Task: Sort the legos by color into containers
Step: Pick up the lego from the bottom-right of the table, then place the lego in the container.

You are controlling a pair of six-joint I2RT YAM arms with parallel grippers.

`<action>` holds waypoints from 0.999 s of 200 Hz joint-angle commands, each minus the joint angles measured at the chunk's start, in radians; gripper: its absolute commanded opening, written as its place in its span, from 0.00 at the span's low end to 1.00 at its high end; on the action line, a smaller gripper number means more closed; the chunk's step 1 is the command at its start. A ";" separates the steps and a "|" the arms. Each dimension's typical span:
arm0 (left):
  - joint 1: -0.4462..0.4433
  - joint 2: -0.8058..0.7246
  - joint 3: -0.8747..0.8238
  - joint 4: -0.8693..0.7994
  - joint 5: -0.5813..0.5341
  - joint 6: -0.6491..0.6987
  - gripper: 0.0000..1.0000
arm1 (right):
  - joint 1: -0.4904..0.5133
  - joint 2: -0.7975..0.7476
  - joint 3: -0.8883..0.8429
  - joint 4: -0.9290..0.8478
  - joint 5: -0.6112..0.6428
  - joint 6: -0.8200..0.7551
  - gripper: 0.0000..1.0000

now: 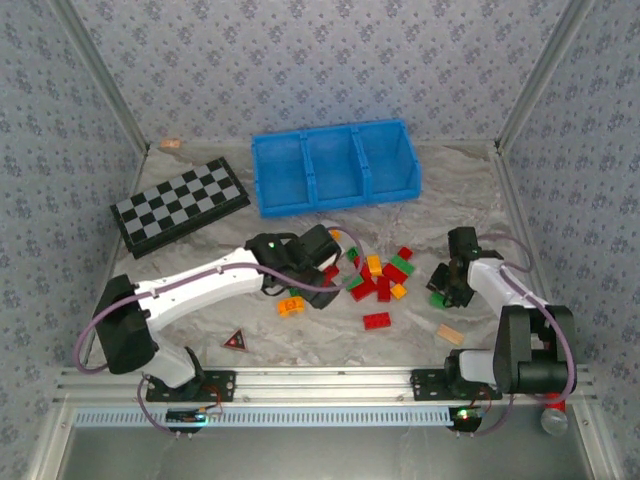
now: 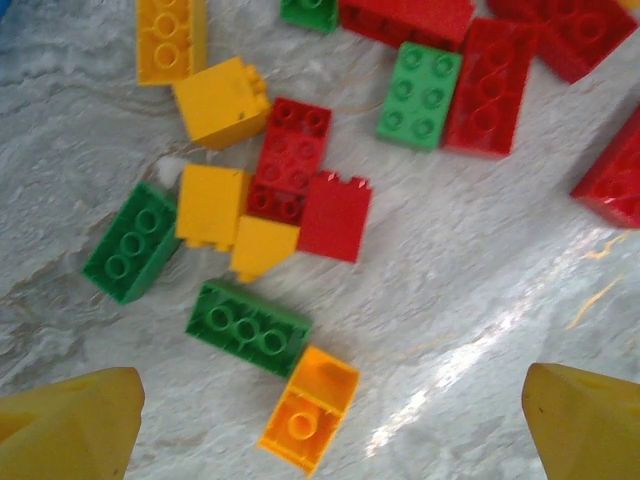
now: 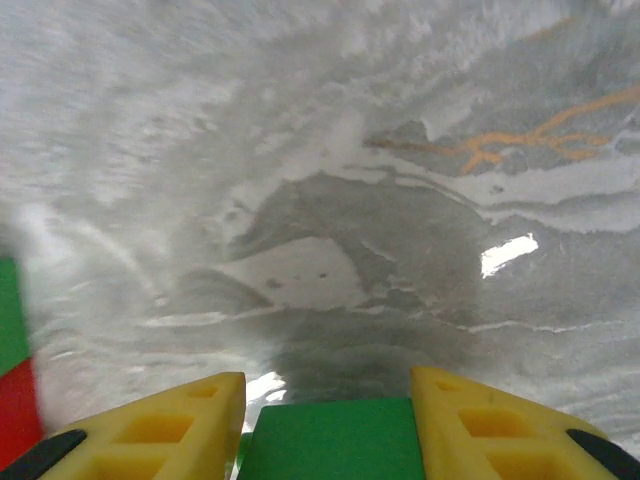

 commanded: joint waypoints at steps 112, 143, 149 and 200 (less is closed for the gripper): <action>-0.172 -0.047 -0.241 0.403 0.090 0.032 0.94 | 0.130 0.274 0.775 0.057 0.087 -0.356 0.36; -0.189 -0.058 -0.239 0.370 0.070 0.038 0.94 | 0.185 0.436 0.887 0.181 0.134 -0.469 0.37; -0.191 -0.059 -0.239 0.360 0.069 0.033 0.94 | 0.189 0.473 0.919 0.183 0.140 -0.478 0.37; -0.217 -0.063 -0.237 0.301 0.036 -0.024 0.94 | 0.229 0.761 1.104 0.226 0.152 -0.574 0.37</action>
